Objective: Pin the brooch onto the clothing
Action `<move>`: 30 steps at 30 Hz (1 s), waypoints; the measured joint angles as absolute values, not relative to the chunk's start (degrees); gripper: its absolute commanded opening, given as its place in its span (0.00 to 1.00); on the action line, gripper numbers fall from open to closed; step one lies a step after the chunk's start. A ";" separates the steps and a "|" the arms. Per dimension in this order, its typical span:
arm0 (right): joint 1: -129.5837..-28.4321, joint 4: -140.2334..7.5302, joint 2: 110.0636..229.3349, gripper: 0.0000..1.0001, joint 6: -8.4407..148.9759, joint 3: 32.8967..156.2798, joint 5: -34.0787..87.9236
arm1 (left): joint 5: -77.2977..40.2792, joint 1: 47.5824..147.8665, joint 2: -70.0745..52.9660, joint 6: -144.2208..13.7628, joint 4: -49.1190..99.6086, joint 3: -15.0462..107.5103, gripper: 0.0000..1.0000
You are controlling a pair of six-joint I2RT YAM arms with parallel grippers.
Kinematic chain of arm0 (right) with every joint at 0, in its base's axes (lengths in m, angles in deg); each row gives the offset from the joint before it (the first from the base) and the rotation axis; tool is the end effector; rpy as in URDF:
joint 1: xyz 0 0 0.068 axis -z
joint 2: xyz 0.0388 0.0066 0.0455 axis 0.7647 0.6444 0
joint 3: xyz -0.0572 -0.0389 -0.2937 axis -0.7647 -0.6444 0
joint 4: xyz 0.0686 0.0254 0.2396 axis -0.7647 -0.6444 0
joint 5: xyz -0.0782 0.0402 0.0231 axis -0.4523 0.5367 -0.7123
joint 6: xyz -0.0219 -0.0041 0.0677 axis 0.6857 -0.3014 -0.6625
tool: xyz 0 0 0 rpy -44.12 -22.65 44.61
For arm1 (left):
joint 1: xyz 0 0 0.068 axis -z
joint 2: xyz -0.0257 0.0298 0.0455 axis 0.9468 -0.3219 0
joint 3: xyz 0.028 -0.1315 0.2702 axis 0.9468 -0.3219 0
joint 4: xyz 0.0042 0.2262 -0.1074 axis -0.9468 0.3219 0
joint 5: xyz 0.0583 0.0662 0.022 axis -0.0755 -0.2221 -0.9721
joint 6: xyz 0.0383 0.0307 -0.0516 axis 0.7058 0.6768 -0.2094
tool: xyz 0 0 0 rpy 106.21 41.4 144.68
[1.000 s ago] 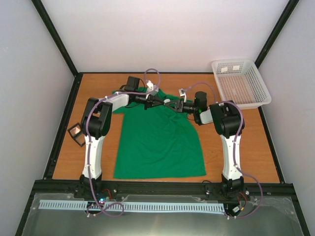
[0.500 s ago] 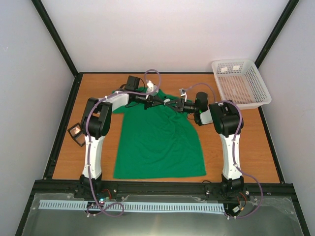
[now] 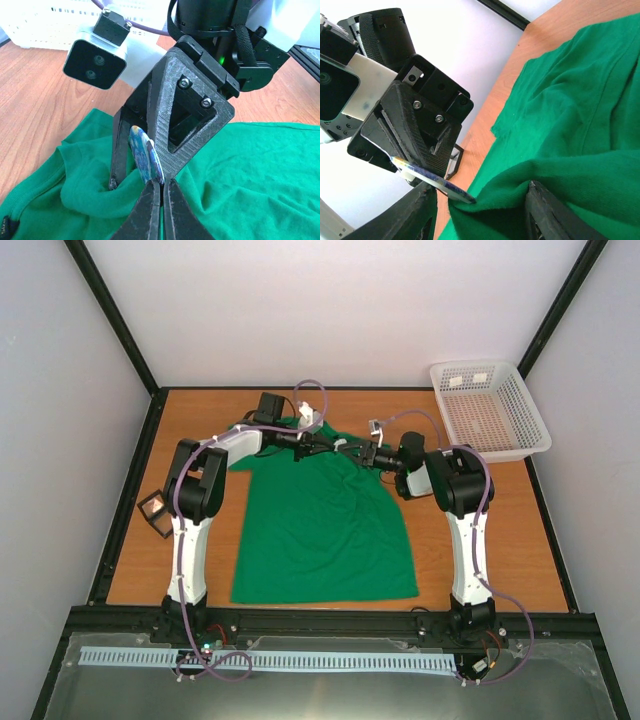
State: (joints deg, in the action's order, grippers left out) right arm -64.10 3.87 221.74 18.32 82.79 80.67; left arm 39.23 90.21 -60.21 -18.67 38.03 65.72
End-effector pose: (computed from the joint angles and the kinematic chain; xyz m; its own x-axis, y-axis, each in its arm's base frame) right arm 0.4348 0.1633 0.1315 -0.8252 0.2132 -0.5231 -0.5073 0.1276 0.8523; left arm 0.4457 -0.2100 0.1913 -0.1388 0.2943 -0.9456 0.9898 0.0119 -0.1416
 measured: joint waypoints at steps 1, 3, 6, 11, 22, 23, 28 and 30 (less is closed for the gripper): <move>-64.10 4.18 221.69 0.47 18.34 82.39 80.30 | 38.99 90.30 -60.19 -18.93 37.83 65.63 0.01; -64.10 4.37 221.54 0.49 18.56 81.61 79.55 | 38.42 90.49 -60.13 -19.69 37.26 65.24 0.01; -64.10 4.31 221.41 0.49 19.02 80.69 78.77 | 37.28 90.82 -59.58 -20.98 35.95 64.02 0.01; -64.10 3.08 220.86 0.52 20.72 80.38 77.76 | 36.36 91.02 -59.10 -22.67 33.46 62.81 0.01; -64.12 -1.51 218.18 0.58 25.05 79.60 74.92 | 35.38 91.17 -58.44 -24.66 31.36 62.49 0.01; -64.12 -1.81 218.11 0.58 25.23 79.60 74.72 | 35.14 91.19 -58.44 -24.81 31.23 62.46 0.01; -64.12 -2.62 218.07 0.60 25.71 79.57 73.89 | 34.11 91.34 -58.44 -25.38 30.86 62.35 0.01; -64.12 -2.78 218.04 0.61 25.82 79.49 73.72 | 33.96 91.37 -58.44 -25.64 30.75 62.27 0.01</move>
State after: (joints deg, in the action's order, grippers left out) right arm -64.12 -2.78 218.04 25.82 79.49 73.72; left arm 33.96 91.37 -58.44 -25.64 30.75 62.27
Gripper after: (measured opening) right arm 0.600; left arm 0.024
